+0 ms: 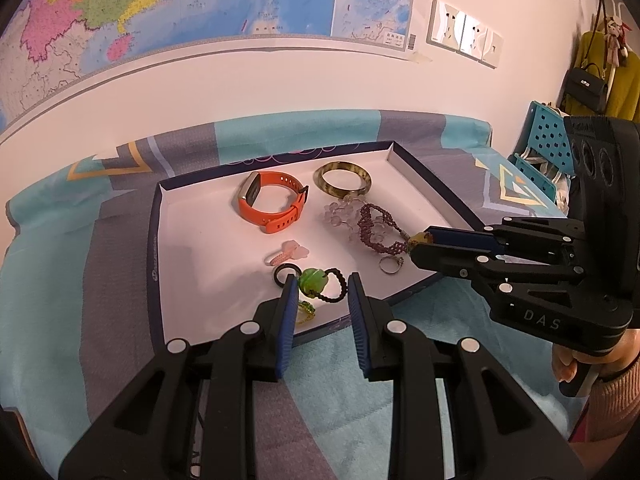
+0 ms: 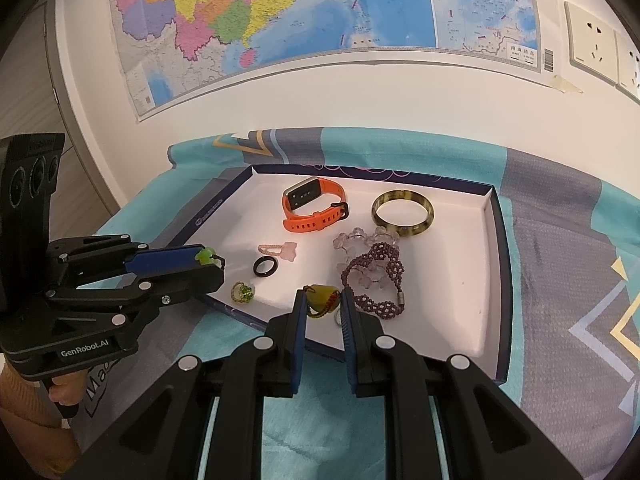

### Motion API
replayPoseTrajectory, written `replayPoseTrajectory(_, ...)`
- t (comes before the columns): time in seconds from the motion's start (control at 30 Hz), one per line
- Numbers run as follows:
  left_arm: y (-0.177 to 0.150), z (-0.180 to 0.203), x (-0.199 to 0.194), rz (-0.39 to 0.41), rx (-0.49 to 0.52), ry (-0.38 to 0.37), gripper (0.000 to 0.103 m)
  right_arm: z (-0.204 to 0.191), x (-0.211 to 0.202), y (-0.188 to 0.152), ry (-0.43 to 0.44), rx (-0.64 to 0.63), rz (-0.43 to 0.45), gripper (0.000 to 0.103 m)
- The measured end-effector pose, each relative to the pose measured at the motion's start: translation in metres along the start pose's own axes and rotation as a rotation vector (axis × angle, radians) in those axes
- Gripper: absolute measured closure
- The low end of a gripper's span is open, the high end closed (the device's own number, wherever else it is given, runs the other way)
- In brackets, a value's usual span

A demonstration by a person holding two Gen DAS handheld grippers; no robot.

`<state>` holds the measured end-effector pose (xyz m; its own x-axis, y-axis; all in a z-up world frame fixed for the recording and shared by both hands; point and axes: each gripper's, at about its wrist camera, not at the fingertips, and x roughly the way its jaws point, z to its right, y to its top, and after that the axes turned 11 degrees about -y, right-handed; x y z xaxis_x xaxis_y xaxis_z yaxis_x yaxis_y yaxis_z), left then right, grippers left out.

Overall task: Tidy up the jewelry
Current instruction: 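Lower the green and yellow rings with both tools over the box interior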

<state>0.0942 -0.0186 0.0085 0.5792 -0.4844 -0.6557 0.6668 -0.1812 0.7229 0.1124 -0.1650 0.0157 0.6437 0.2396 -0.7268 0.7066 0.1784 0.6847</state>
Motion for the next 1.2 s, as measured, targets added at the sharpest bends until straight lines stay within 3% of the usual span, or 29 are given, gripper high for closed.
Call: replayPoseTrajectory(1.2,0.001,-0.006,0.018,-0.033,-0.020,0.016,0.077,0.000,0.014,0.003,-0.009,0.002,-0.033,0.088)
